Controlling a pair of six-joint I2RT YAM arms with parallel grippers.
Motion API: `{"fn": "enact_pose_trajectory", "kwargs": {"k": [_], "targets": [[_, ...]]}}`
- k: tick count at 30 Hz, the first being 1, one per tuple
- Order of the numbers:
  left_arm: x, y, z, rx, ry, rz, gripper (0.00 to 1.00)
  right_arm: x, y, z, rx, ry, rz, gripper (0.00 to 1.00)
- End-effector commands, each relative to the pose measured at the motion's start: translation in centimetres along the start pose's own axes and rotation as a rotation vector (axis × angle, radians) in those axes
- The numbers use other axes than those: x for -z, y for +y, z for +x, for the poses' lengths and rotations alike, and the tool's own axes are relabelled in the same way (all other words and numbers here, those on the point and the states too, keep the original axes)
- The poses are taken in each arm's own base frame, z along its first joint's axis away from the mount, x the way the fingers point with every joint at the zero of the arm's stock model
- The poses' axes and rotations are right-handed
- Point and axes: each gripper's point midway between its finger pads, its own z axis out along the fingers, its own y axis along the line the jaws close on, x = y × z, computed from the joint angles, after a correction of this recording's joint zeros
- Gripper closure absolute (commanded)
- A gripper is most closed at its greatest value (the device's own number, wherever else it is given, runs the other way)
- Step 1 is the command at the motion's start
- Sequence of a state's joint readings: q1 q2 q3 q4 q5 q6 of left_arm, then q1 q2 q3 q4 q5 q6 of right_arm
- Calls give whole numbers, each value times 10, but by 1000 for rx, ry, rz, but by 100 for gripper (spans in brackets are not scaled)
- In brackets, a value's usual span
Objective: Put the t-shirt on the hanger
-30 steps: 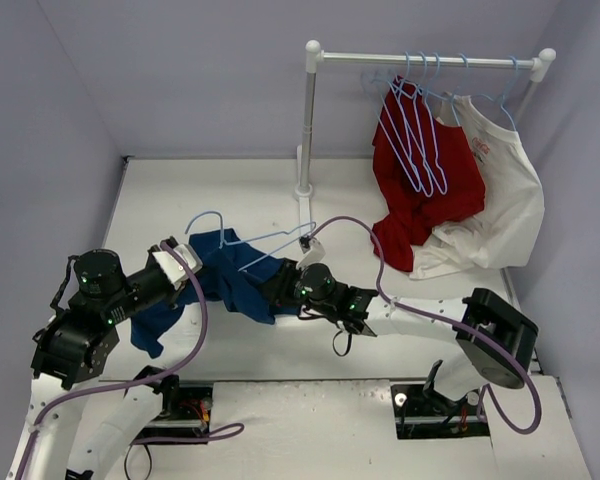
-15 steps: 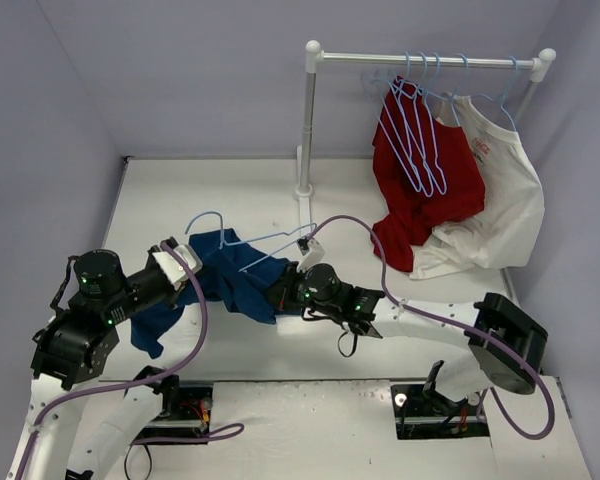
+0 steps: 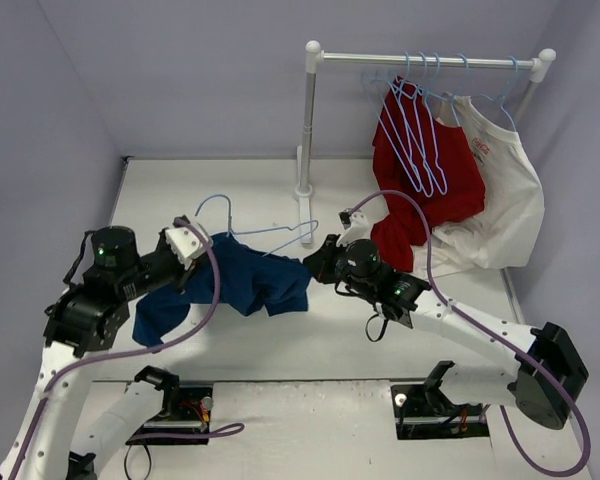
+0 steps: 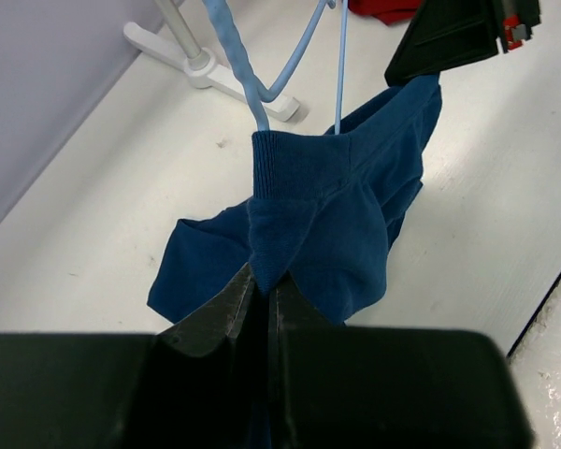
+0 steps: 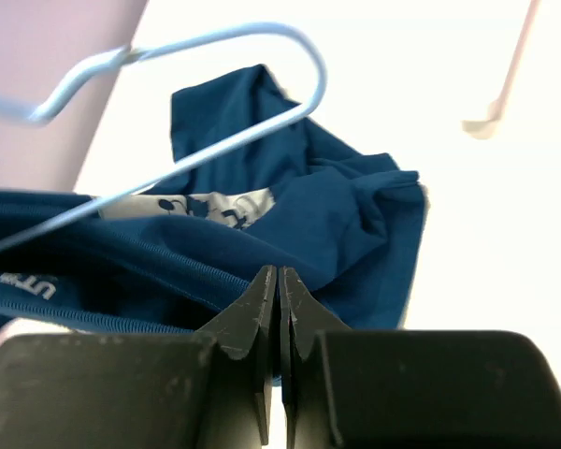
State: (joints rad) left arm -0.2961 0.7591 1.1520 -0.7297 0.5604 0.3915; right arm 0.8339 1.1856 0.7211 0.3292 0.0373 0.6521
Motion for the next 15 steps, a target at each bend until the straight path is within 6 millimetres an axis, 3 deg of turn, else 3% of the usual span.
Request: {"fn": "enact_pose_trajectory", "kwargs": {"k": [1,7,15], "targets": [[-5,14,-36,-2,-76,-15,100,8,2,-33,117,-89,27,100],[-12,2,-36,-14,-78,43,100,15,-13,-65,219,-138,133,100],[-4,-11,-28,-34,-104,55,100,20,-51,-75,216,-147,222,100]]}}
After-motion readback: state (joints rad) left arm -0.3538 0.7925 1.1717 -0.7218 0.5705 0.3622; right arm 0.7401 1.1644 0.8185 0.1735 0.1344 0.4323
